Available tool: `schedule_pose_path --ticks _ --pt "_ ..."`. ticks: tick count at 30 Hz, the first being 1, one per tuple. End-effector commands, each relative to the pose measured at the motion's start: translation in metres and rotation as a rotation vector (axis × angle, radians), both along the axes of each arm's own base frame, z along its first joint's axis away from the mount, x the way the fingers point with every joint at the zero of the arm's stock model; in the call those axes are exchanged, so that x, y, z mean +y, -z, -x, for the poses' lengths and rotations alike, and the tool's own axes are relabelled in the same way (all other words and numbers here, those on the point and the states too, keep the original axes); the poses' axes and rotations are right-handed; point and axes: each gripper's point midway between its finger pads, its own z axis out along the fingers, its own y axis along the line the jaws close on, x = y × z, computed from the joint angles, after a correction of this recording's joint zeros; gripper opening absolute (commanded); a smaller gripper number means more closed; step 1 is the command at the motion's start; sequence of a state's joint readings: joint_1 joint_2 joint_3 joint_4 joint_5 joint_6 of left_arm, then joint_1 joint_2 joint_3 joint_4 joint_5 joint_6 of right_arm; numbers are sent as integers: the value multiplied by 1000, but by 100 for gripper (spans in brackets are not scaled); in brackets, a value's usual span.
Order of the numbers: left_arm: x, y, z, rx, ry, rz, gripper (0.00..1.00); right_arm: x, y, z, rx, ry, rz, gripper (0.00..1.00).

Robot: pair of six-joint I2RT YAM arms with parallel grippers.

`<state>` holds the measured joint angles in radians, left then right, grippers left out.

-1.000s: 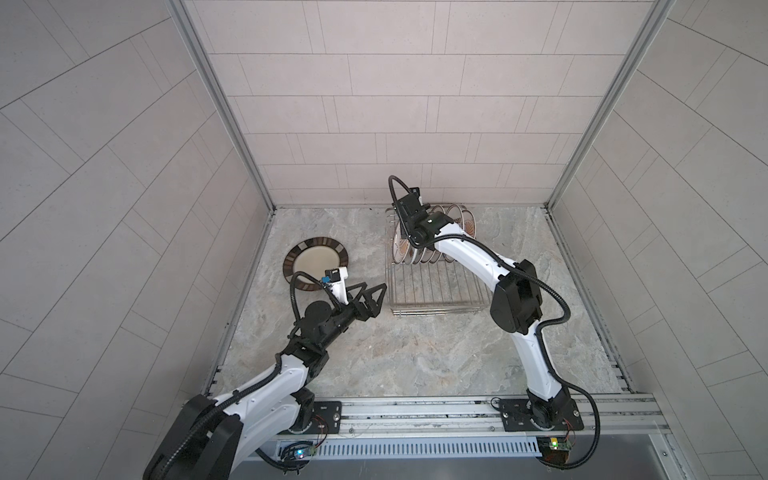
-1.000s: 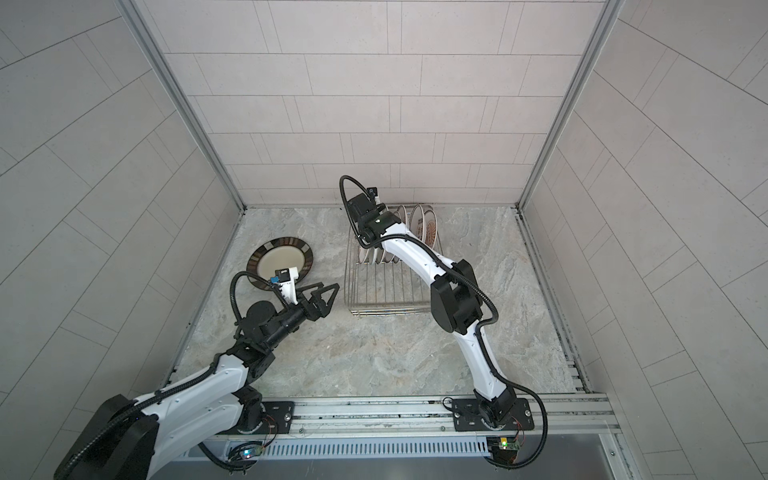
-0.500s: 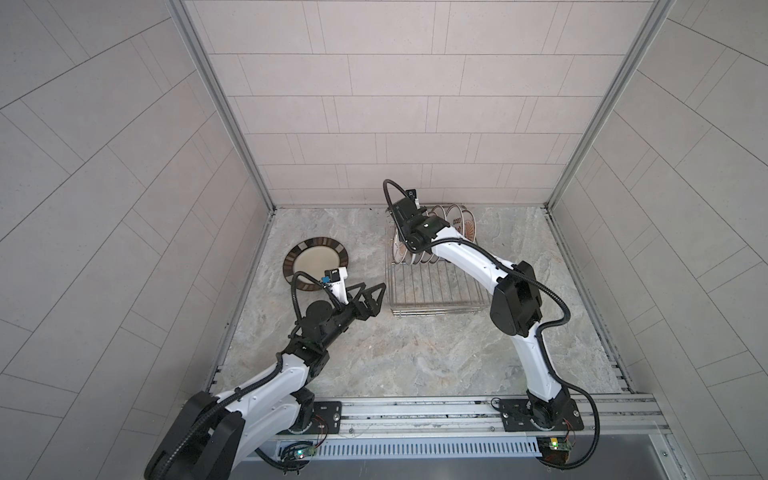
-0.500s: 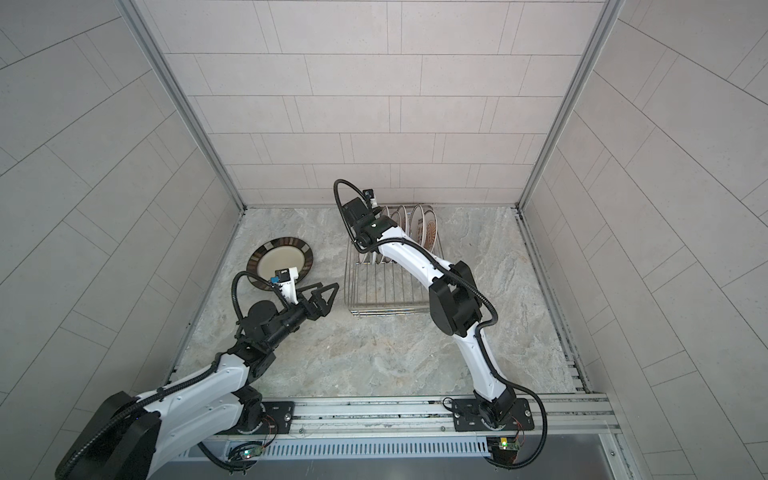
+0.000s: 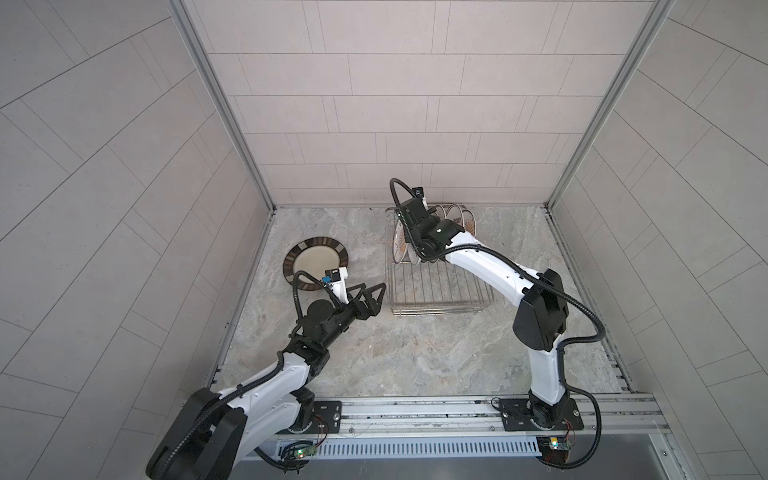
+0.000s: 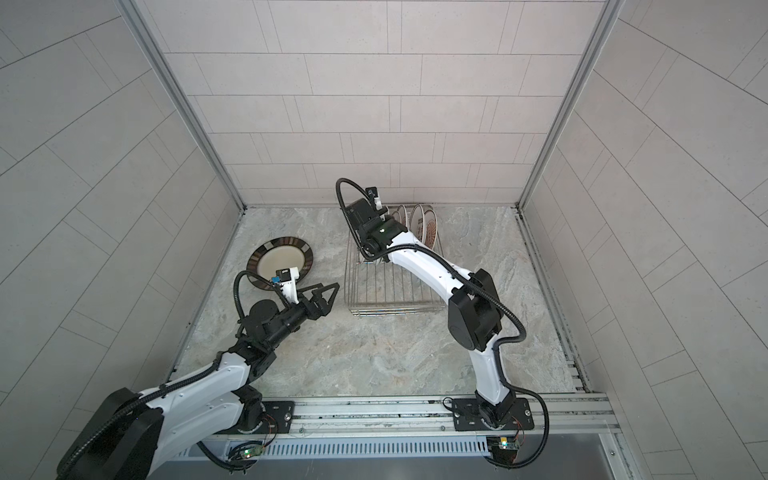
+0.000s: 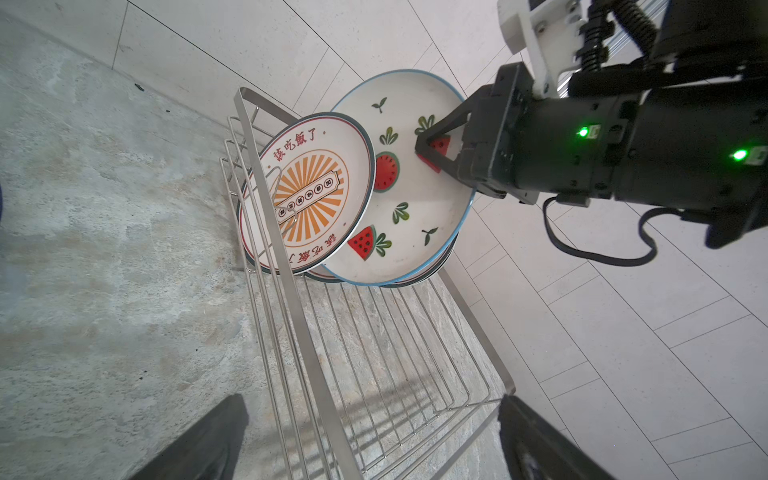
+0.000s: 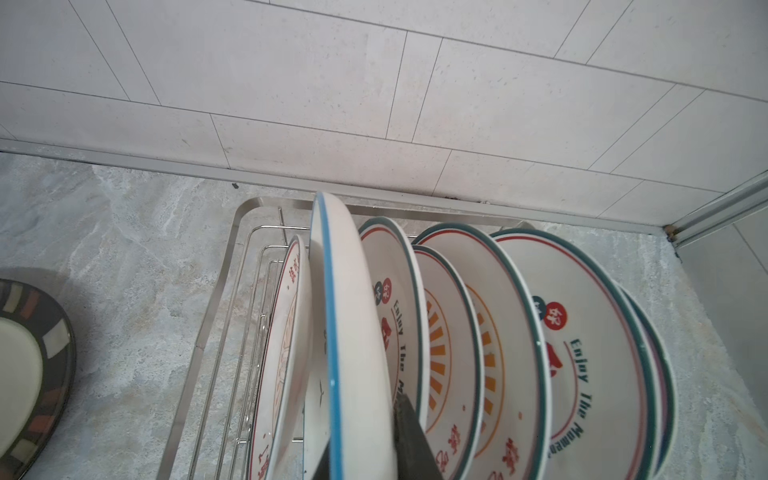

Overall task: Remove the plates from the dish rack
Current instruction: 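Grasp the top rim of the watermelon plate with the right gripper, then lift the watermelon plate out of the rack with the right gripper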

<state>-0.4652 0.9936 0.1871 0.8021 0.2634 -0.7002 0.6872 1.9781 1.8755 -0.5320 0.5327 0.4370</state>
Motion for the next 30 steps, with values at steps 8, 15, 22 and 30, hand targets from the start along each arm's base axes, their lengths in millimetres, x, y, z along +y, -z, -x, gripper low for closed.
schedule_pose_path --ticks 8,15,22,30 --pt "2 -15 -2 -41 -18 21 100 -31 -105 37 -219 21 -82 1" --pt "1 -16 0 -41 -7 33 100 -57 -128 79 -279 -9 -125 1" --pt "7 -11 -3 -27 -43 -26 100 -79 -130 121 -308 -119 -221 1" --pt "3 -26 10 -101 7 -4 100 -90 -110 161 -270 -378 -545 0"
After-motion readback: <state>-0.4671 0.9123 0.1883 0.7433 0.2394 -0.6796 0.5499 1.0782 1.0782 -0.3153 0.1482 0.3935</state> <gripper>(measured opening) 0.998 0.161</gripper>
